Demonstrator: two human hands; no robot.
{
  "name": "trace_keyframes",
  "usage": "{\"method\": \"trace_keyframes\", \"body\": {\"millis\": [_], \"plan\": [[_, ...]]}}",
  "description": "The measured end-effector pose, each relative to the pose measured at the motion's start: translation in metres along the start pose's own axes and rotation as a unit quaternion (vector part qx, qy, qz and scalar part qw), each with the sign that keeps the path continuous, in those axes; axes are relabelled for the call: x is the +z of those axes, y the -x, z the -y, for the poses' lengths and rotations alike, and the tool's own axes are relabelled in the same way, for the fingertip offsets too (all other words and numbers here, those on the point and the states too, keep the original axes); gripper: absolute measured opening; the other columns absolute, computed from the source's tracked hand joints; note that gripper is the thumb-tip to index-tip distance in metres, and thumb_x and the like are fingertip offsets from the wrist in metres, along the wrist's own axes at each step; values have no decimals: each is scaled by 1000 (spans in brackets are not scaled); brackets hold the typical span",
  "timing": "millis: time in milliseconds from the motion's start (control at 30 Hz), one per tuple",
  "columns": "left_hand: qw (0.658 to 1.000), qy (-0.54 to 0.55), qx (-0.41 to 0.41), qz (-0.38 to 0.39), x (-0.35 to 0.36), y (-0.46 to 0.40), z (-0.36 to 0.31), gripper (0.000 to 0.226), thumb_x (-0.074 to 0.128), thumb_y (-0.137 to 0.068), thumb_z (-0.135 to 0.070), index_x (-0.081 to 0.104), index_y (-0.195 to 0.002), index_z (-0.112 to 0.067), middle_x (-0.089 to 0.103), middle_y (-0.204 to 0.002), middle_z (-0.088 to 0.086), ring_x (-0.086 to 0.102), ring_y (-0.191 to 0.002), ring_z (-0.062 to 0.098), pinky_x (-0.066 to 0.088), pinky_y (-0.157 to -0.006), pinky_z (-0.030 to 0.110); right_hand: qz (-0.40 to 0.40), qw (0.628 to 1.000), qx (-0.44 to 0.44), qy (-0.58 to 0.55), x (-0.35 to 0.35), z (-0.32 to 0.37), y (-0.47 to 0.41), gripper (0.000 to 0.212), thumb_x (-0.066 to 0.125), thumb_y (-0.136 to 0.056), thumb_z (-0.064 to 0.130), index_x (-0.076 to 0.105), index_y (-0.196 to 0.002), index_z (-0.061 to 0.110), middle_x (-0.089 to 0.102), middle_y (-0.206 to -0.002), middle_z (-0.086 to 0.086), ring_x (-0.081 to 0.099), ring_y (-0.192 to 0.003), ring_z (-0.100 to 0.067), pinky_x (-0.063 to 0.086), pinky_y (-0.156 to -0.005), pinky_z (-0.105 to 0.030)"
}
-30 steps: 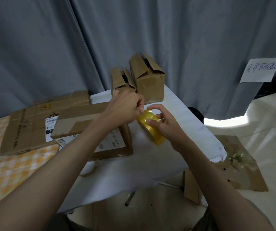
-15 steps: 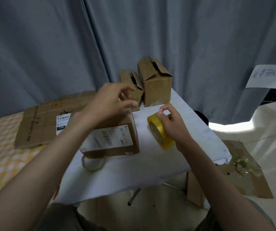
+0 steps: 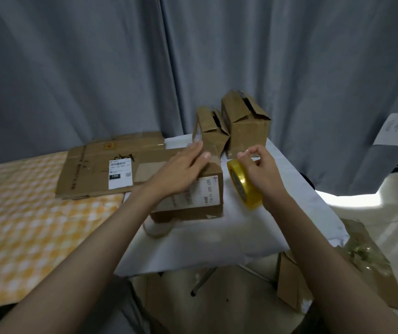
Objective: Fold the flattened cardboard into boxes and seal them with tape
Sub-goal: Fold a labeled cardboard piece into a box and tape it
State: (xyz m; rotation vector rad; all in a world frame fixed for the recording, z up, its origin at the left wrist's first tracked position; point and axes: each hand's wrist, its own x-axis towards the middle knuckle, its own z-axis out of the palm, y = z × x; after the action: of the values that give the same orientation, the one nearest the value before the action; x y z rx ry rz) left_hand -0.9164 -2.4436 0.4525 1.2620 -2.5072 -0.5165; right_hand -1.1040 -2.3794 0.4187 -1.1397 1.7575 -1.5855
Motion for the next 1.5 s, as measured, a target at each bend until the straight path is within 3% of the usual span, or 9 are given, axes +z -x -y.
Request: {"method": "trace_keyframes", "body": {"millis": [267,467,567,733,833,967,1133,1333,1500], "plan": [[979,-144,-142,-5,0,-1,55,95,13,-92,-74,-3,-157,-7,-9,-165,13,-7,-153,24,-2,-123,41,-7,999,42,8,3,5,8,9,57,-98,33,53,-100,25,52,-91,17,48,-81,-6,37,-64,-23],[983,-176,62,-2,20,2,19,82,20,-95,-72,-7,-158,-26,-12,-164,-8,-12,-151,13,-5,-120,38,-21,998,62,19,-12,7,13,4,51,-101,31,53,-100,28,51,-90,14,47,-78,-8,38,-62,-24],[980,-195,30,-39,41,-7,7,72,19,-101,-60,-5,-158,-23,-8,-166,-4,-7,-152,15,-6,-118,34,-19,997,65,26,-22,8,17,7,52,-101,33,55,-100,27,53,-93,10,50,-81,-10,39,-63,-25],[993,-20,90,-68,38,-15,-33,73,38,-93,-70,32,-153,-29,28,-159,-5,20,-148,17,13,-122,45,-13,997,48,61,-32,8,21,25,57,-96,47,60,-93,22,61,-97,0,56,-86,-16,40,-65,-26],[985,68,122,-99,35,-13,-59,50,69,-77,-63,64,-115,-30,60,-108,-15,54,-103,7,49,-91,35,-5,997,44,59,-35,8,24,27,58,-95,46,64,-91,20,66,-101,0,59,-92,-16,48,-74,-30],[964,226,95,-106,33,-16,-73,22,82,-76,-35,71,-86,-20,69,-81,-6,61,-73,5,47,-63,13,0,999,30,44,-42,10,29,25,60,-94,42,65,-92,18,65,-88,1,58,-80,-15,49,-73,-31],[969,213,86,-94,24,-24,-78,10,80,-80,-22,72,-79,-18,66,-70,-10,57,-61,-7,43,-57,9,23,998,39,47,-53,12,33,17,60,-95,44,64,-99,28,60,-89,4,56,-84,-16,46,-71,-28],[967,241,81,-34,5,-40,-83,12,81,-80,-18,74,-82,-10,69,-62,-14,63,-61,-2,48,-62,15,93,994,60,22,-68,14,41,55,59,-94,49,37,-145,48,55,-136,4,60,-111,-16,50,-100,-40],[963,261,59,-12,-6,-54,-73,13,81,-80,-17,75,-82,-6,74,-76,8,66,-66,10,54,-65,21,162,977,122,-59,-77,4,50,32,57,-95,32,56,-126,23,74,-77,9,68,-65,5,51,-61,-15]]}}
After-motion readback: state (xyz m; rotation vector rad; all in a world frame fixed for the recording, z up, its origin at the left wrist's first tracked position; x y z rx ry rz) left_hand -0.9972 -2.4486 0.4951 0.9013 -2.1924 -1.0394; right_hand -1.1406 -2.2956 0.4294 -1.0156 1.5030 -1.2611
